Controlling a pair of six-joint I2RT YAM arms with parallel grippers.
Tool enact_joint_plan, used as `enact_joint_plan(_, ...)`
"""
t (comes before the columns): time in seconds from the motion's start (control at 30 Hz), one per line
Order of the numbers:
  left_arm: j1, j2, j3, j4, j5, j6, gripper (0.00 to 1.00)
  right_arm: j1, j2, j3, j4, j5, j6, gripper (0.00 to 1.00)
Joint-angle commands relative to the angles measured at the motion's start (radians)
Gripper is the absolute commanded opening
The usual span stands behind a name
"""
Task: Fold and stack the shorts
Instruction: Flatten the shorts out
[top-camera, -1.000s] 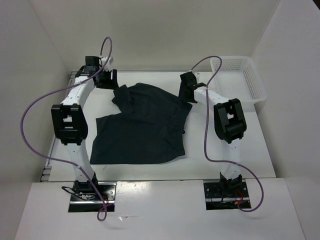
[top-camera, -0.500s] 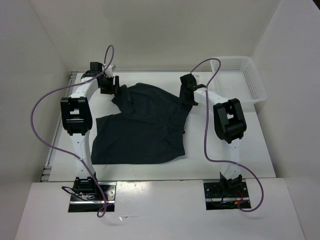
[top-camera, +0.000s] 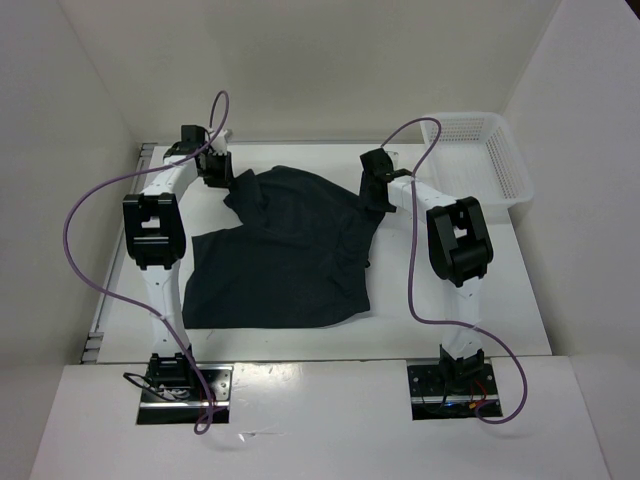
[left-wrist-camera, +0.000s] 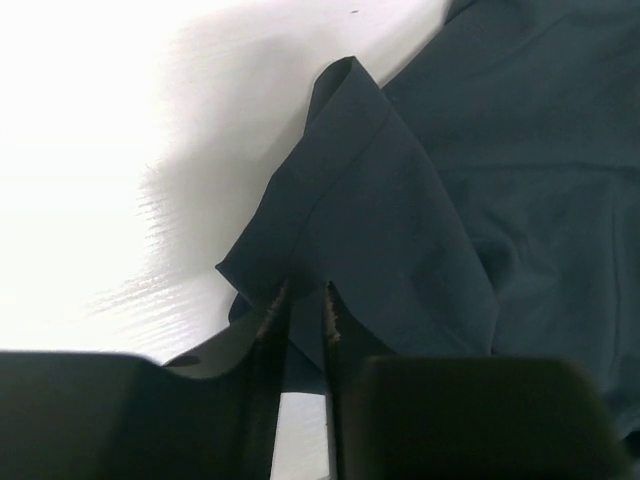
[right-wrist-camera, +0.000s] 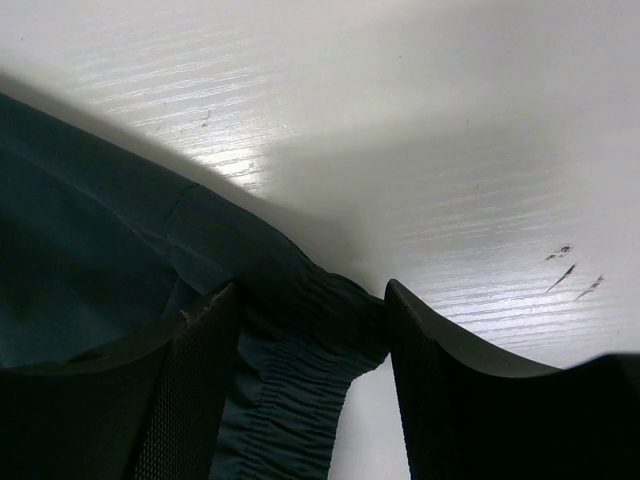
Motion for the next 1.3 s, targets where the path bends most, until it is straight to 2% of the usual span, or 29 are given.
enact_joint_plan(0.0, 0.006, 0.020, 0.033, 0.023, 0.019, 0.006, 0.21, 0.002, -0.011, 0.002, -0.006, 0.011, 0.010, 0.63)
enact_joint_plan(0.03, 0.006, 0.020, 0.033, 0.023, 0.019, 0.006, 0.11, 0.002, -0.011, 0.002, -0.006, 0.011, 0.010, 0.63)
enact_joint_plan(0.1, 0.006, 0.020, 0.033, 0.023, 0.019, 0.006, 0.02, 0.002, -0.002, -0.009, -0.006, 0.011, 0.010, 0.63)
enact_joint_plan(0.2, 0.015, -0.027, -0.011, 0.047, -0.025, 0.006, 0.01, 0.002, 0.007, -0.009, 0.003, 0.011, 0.010, 0.62)
enact_joint_plan(0.23, 0.015, -0.040, -0.022, 0.057, -0.074, 0.006, 0.09, 0.002, 0.007, -0.009, 0.003, 0.011, 0.010, 0.62)
enact_joint_plan(0.27, 0.015, -0.040, -0.022, 0.057, -0.091, 0.006, 0.48, 0.002, 0.007, -0.009, 0.003, 0.001, 0.010, 0.62)
enact_joint_plan(0.3, 0.015, -0.028, -0.022, 0.057, -0.102, 0.006, 0.57, 0.002, 0.007, -0.009, 0.003, -0.009, 0.010, 0.62)
enact_joint_plan(0.4, 0.015, 0.002, 0.018, 0.046, -0.101, 0.006, 0.63, 0.002, 0.007, -0.009, 0.003, -0.009, -0.001, 0.62)
enact_joint_plan(0.63, 0.024, 0.072, 0.084, 0.012, 0.001, 0.006, 0.65, 0.002, -0.004, -0.038, 0.012, 0.001, -0.001, 0.61)
enact_joint_plan(0.77, 0.024, 0.082, 0.084, -0.009, 0.083, 0.006, 0.54, 0.002, 0.007, -0.029, 0.012, 0.001, -0.001, 0.60)
enact_joint_plan(0.8, 0.024, 0.082, 0.084, -0.023, 0.147, 0.006, 0.52, 0.002, 0.007, -0.020, 0.003, 0.001, -0.001, 0.59)
enact_joint_plan(0.83, 0.024, 0.095, 0.097, -0.058, 0.169, 0.006, 0.52, 0.002, 0.007, -0.010, 0.003, 0.001, -0.001, 0.59)
enact_joint_plan(0.9, 0.024, 0.109, 0.098, -0.068, 0.180, 0.006, 0.45, 0.002, 0.016, 0.000, 0.003, 0.001, -0.001, 0.57)
enact_joint_plan(0.93, 0.035, 0.109, 0.098, -0.068, 0.189, 0.006, 0.32, 0.002, 0.016, 0.000, 0.003, 0.001, -0.001, 0.56)
enact_joint_plan(0.97, 0.035, 0.109, 0.098, -0.052, 0.189, 0.006, 0.23, 0.002, 0.016, 0.000, 0.003, -0.009, -0.001, 0.54)
enact_joint_plan(1.07, 0.035, 0.089, 0.088, -0.034, 0.189, 0.006, 0.04, 0.002, 0.016, 0.000, 0.003, -0.009, -0.001, 0.35)
enact_joint_plan(1.1, 0.035, 0.077, 0.088, -0.034, 0.189, 0.006, 0.03, 0.002, 0.027, 0.000, 0.003, -0.009, -0.001, 0.23)
enact_joint_plan(1.17, 0.046, 0.023, 0.088, -0.034, 0.189, 0.006, 0.00, -0.007, 0.038, 0.011, -0.008, 0.002, -0.001, 0.11)
enact_joint_plan(1.2, 0.056, 0.000, 0.088, -0.048, 0.189, 0.006, 0.00, -0.007, 0.038, 0.011, -0.008, 0.002, -0.001, 0.02)
enact_joint_plan(1.27, 0.066, -0.082, 0.062, -0.062, 0.151, 0.006, 0.00, -0.007, 0.038, 0.020, -0.008, 0.002, -0.001, 0.00)
